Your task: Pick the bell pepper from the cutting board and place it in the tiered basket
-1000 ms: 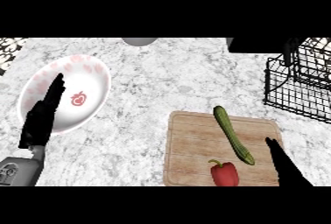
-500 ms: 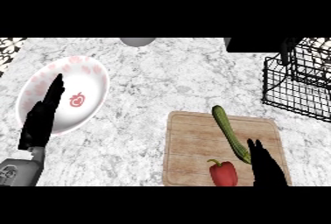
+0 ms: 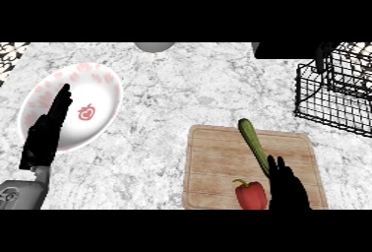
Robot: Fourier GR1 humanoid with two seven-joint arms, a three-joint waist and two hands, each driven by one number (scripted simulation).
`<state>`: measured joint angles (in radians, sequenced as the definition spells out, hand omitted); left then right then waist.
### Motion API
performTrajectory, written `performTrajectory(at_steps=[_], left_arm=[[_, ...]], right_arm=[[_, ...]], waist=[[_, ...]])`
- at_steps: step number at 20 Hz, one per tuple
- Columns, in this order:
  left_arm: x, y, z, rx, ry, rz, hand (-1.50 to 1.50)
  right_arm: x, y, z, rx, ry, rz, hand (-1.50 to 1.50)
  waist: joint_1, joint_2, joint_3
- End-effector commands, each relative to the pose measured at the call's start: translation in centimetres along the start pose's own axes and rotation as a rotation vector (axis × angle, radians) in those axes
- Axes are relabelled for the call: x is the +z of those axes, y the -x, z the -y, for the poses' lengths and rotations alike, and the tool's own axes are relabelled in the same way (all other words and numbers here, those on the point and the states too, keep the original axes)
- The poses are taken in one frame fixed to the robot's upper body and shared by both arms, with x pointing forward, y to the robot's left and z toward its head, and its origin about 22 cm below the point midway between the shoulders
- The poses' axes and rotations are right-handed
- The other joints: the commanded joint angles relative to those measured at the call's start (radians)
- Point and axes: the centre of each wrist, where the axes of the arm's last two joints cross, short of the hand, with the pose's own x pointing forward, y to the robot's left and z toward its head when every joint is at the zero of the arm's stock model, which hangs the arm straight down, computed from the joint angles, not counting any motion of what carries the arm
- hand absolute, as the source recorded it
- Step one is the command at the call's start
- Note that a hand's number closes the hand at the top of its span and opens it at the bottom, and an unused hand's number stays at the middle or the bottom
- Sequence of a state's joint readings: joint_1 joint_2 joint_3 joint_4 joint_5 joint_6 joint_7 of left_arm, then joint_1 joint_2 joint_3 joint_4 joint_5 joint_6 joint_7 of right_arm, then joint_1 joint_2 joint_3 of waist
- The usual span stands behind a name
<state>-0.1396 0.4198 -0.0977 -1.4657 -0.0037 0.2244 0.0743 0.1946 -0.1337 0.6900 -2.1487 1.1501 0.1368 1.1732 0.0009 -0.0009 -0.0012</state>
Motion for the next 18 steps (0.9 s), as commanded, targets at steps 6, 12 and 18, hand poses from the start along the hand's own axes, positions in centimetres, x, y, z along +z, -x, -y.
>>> performTrajectory(at_steps=[6,12,18], left_arm=[[-1.1,-0.4,-0.4,-0.003,-0.013,-0.006,0.0],[-1.8,-0.3,-0.4,0.0,-0.003,0.005,0.0],[-0.7,0.1,-0.9,-0.009,-0.004,0.001,0.0]], right_arm=[[-0.5,-0.8,-0.9,0.031,-0.05,-0.194,-1.5],[-2.8,-0.8,-1.3,0.035,-0.057,-0.2,-1.5],[-4.4,0.0,-4.1,0.038,-0.096,-0.216,-1.5]], waist=[[-0.008,0.001,0.001],[-0.003,0.002,0.001],[0.0,0.001,0.001]])
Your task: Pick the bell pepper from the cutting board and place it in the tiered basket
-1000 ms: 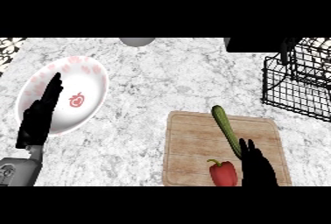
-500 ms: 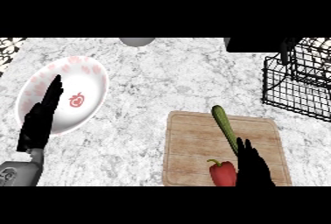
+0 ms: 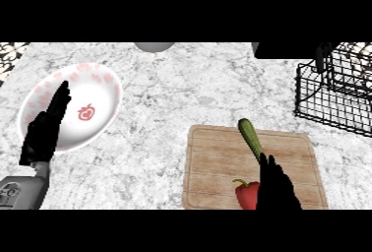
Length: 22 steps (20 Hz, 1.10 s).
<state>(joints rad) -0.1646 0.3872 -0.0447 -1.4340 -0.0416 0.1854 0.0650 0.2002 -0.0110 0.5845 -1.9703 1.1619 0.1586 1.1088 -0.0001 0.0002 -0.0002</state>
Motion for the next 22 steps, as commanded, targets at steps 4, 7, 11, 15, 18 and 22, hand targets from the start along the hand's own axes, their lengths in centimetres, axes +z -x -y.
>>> performTrajectory(at_steps=[4,7,11,15,18,22], left_arm=[[0.1,0.3,-0.1,0.011,0.014,-0.004,0.0],[-0.5,0.1,1.1,0.009,0.017,-0.001,0.0],[0.8,0.3,0.8,0.004,0.016,-0.024,0.0],[1.2,0.8,0.2,0.002,0.007,0.013,0.0],[0.0,-0.9,1.7,0.022,0.025,-0.001,0.0],[-0.1,-0.3,0.8,0.016,0.015,0.0,0.0]], right_arm=[[-2.0,-1.4,0.0,-0.021,-0.036,-0.097,-1.5],[-3.2,-1.2,-2.7,-0.009,-0.058,-0.099,-1.5],[-3.0,-0.1,-3.2,0.038,-0.203,-0.095,1.5],[-1.9,-0.6,-3.2,0.211,-0.108,0.027,1.5],[-3.0,-0.4,-3.7,0.172,-0.111,0.012,1.5],[-1.2,-1.5,-2.1,-0.008,-0.111,0.026,1.5]], waist=[[0.0,0.0,0.0],[-0.001,0.001,0.0],[0.002,0.0,0.0],[0.004,-0.001,0.0],[0.0,-0.001,0.0],[-0.001,-0.001,0.0]])
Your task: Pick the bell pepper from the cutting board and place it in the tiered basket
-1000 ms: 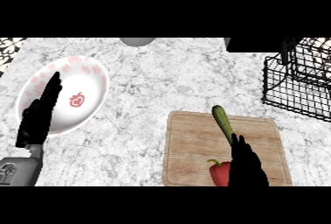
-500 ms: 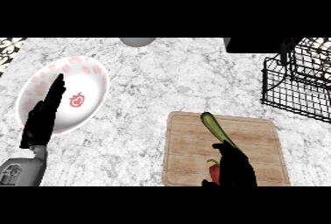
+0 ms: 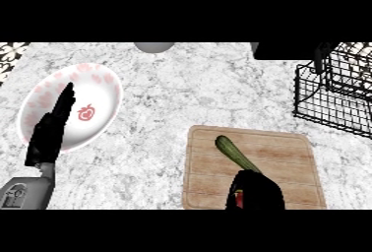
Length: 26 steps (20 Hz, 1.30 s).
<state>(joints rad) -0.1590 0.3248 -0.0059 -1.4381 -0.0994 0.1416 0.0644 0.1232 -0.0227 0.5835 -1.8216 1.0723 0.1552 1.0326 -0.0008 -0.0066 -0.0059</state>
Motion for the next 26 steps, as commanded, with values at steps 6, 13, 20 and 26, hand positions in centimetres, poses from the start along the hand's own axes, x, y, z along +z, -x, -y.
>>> performTrajectory(at_steps=[6,13,20,26], left_arm=[[0.2,1.4,-0.5,-0.012,-0.012,0.011,0.0],[0.5,0.3,0.0,-0.009,0.008,0.009,0.0],[0.0,0.5,0.1,-0.004,-0.009,0.004,0.0],[0.4,0.9,-1.0,-0.003,-0.01,-0.004,0.0]], right_arm=[[1.6,-3.4,2.0,-0.151,0.071,0.01,1.5],[-6.2,-9.8,7.8,-0.261,0.191,0.179,1.5],[-3.3,-12.4,14.2,-0.398,0.576,0.248,1.5],[-2.4,-12.3,20.2,-0.375,0.764,0.222,1.5]], waist=[[0.003,0.007,0.006],[0.035,0.012,0.007],[0.004,0.004,0.005],[0.0,0.002,0.005]])
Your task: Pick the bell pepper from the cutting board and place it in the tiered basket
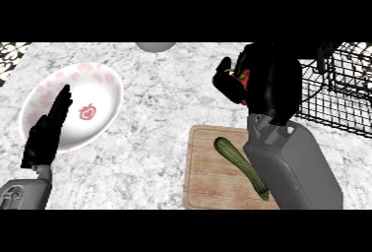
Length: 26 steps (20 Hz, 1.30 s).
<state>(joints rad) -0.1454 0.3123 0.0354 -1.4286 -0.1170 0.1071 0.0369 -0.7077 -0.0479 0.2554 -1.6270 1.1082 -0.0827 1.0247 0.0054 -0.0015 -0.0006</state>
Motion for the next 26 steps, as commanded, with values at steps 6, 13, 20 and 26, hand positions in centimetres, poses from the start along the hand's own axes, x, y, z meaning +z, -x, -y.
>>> performTrajectory(at_steps=[6,13,20,26], left_arm=[[-0.2,-0.4,0.3,-0.012,0.001,0.006,0.0],[-1.3,-1.1,0.1,0.001,0.022,-0.001,0.0],[-0.2,-0.2,0.6,0.004,0.013,0.0,0.0],[0.2,-0.9,-0.2,-0.016,0.004,0.007,0.0]], right_arm=[[-5.5,-0.7,7.9,0.182,0.101,-0.058,1.5],[-9.0,0.8,9.0,0.141,0.059,-0.022,1.5],[-13.1,5.7,10.6,0.353,0.13,-0.037,1.5],[-16.0,8.6,11.6,0.578,0.187,-0.124,1.5]], waist=[[-0.006,0.0,0.0],[-0.003,0.003,0.0],[-0.001,0.004,0.0],[0.007,0.003,0.0]])
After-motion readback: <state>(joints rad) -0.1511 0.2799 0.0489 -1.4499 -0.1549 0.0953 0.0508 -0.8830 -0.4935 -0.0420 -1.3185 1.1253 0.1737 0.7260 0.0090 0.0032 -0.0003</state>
